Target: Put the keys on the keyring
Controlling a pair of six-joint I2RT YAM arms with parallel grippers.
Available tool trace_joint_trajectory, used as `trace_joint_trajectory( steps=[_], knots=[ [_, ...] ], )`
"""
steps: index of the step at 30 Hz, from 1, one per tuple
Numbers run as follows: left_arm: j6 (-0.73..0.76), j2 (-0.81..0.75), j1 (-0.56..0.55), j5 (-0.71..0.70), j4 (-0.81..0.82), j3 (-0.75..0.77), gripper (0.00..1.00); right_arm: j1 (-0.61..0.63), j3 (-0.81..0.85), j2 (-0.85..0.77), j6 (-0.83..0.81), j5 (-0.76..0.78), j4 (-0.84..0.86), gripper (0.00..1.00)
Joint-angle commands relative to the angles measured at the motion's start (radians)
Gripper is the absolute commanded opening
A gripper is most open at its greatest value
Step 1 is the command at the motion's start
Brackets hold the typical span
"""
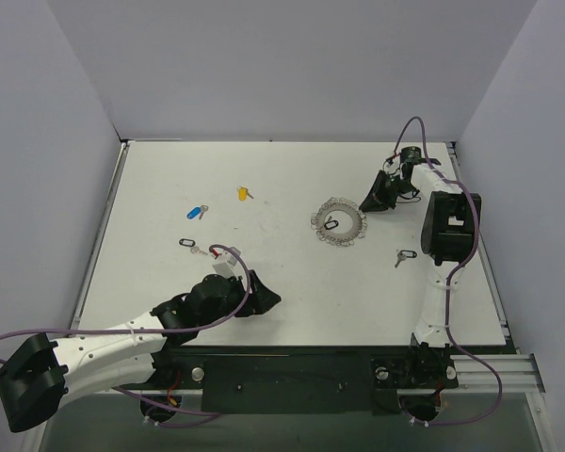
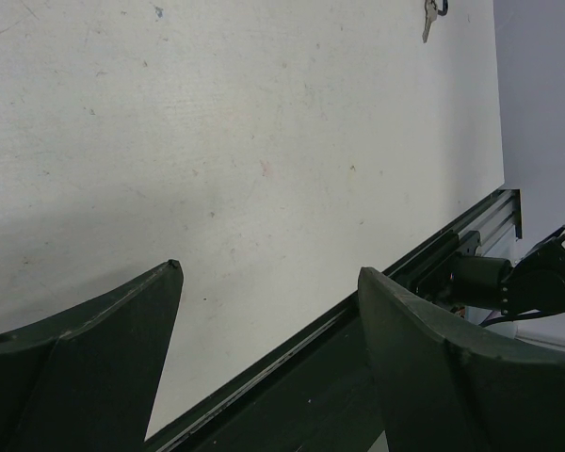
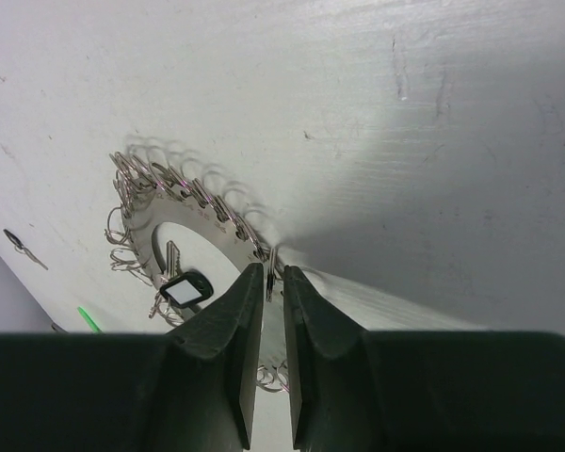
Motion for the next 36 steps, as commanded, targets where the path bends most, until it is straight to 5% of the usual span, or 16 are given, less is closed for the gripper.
trace_joint_trajectory(
  steps=[1, 25, 36],
  knots=[
    [-0.011, -0.012, 0.005, 0.005, 0.041, 0.016, 0.85, 0.007, -0.005, -0.056, -0.013, 0.002, -0.043, 0.11],
    [-0.017, -0.017, 0.005, 0.006, 0.04, 0.016, 0.84, 0.019, 0.008, -0.044, -0.023, 0.033, -0.071, 0.0],
    [0.143, -0.139, 0.006, 0.011, 0.102, 0.018, 0.8, 0.085, 0.098, -0.191, -0.236, -0.038, -0.249, 0.0]
  ],
)
